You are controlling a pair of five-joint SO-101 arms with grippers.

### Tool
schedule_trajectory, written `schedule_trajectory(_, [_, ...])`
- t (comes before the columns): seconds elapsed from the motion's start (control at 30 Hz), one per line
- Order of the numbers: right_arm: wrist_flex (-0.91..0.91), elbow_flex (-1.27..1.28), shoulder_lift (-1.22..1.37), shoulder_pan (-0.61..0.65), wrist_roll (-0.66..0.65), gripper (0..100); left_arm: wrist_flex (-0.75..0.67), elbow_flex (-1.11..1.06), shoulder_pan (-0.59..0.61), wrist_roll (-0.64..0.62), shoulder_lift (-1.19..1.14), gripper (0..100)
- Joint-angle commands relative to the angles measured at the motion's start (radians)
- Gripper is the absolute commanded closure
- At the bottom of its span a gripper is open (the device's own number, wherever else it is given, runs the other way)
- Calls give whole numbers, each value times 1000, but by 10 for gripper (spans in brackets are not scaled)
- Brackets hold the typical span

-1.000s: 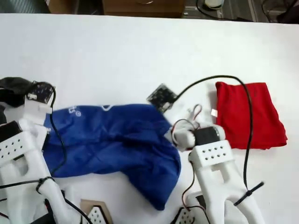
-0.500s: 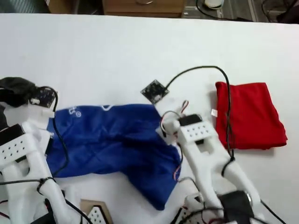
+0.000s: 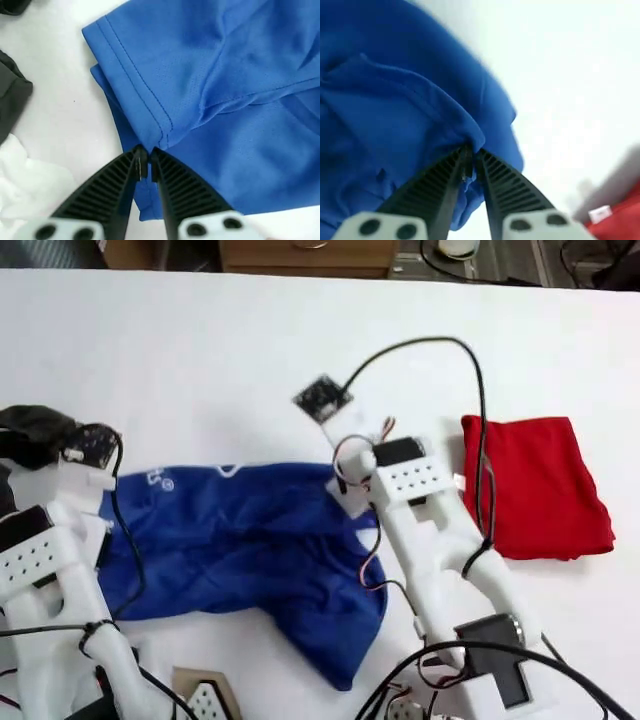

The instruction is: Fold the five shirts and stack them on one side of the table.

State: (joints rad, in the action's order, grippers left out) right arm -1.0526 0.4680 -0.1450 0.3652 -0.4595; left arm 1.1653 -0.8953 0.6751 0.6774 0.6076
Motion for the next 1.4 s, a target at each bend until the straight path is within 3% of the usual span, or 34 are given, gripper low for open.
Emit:
schedule_trajectory(0.0, [-28, -124, -85, 2, 8, 977, -12, 10, 6, -3, 3, 974])
schedule_trajectory(0.5, [68, -5, 107, 94, 2, 975, -48, 8, 6, -3, 3, 974])
schedule_trajectory(0.8, [-211, 34, -5, 102, -3, 975, -41, 12, 6, -3, 3, 974])
schedule_trajectory(1.03, [-248, 153, -199, 148, -204, 974, -40, 10, 6, -9, 3, 974])
schedule_trajectory(1.27, [-266, 155, -297, 71, -210, 775, -38, 4, 6, -9, 3, 974])
schedule_trajectory(1.37, [-240, 157, -297, 4, -203, 769, -38, 4, 6, -9, 3, 974])
